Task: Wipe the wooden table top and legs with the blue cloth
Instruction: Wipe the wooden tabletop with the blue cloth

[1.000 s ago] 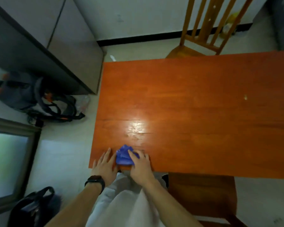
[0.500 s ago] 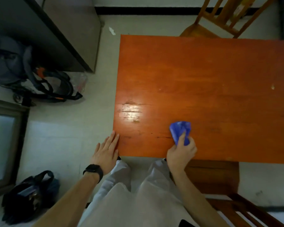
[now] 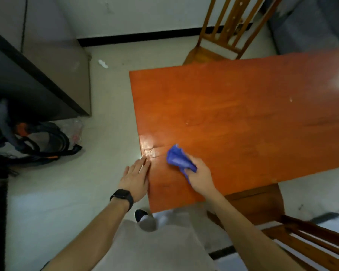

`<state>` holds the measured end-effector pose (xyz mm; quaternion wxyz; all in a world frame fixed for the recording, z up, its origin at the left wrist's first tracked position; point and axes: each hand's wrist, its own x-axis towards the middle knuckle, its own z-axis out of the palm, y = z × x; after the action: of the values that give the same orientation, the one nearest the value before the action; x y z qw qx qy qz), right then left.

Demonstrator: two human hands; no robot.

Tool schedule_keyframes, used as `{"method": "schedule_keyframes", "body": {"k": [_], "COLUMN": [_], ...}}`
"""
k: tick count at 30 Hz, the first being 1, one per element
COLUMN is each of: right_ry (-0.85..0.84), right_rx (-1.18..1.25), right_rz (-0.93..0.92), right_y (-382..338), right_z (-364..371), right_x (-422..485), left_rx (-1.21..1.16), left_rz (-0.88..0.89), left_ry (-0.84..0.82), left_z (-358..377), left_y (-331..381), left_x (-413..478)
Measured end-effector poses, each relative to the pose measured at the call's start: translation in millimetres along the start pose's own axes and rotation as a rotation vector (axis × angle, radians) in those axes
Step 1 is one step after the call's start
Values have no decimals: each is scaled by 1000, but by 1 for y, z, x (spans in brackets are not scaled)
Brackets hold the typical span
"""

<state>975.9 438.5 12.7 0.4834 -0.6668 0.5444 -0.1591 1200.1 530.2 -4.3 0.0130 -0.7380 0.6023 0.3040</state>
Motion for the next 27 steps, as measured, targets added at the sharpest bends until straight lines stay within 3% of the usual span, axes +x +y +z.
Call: {"method": "schedule_keyframes", "body": {"k": [4, 7, 9, 11, 14, 16, 19, 24, 27], "right_ry": [341, 440, 476, 304, -389, -483, -198, 482, 760], "right_rx": [-110, -255, -405, -381, -290, -104, 157, 221, 165], "right_rz": [49, 130, 77, -37, -85, -8, 214, 70, 186], "right_y": [18, 19, 20, 16, -6, -5, -7, -28, 0], "right_z": [-58, -68, -41, -1, 31, 26, -7, -86, -119], "right_x": [121, 181, 181, 141, 63, 57, 99, 188, 239], "left_rx": [133, 197, 188, 150, 112, 124, 162, 251, 271], "left_rz": [6, 17, 27, 10, -43, -38, 19, 137, 194], "left_ry": [-43, -93, -84, -107, -99, -102, -95, -80, -30], "left_z": [-24, -41, -51, -58, -67, -78, -93, -122, -147], "left_y": [4, 6, 4, -1, -8, -7, -2, 5, 5], "left_x": [43, 66, 76, 82, 88, 101, 128, 196, 254]}}
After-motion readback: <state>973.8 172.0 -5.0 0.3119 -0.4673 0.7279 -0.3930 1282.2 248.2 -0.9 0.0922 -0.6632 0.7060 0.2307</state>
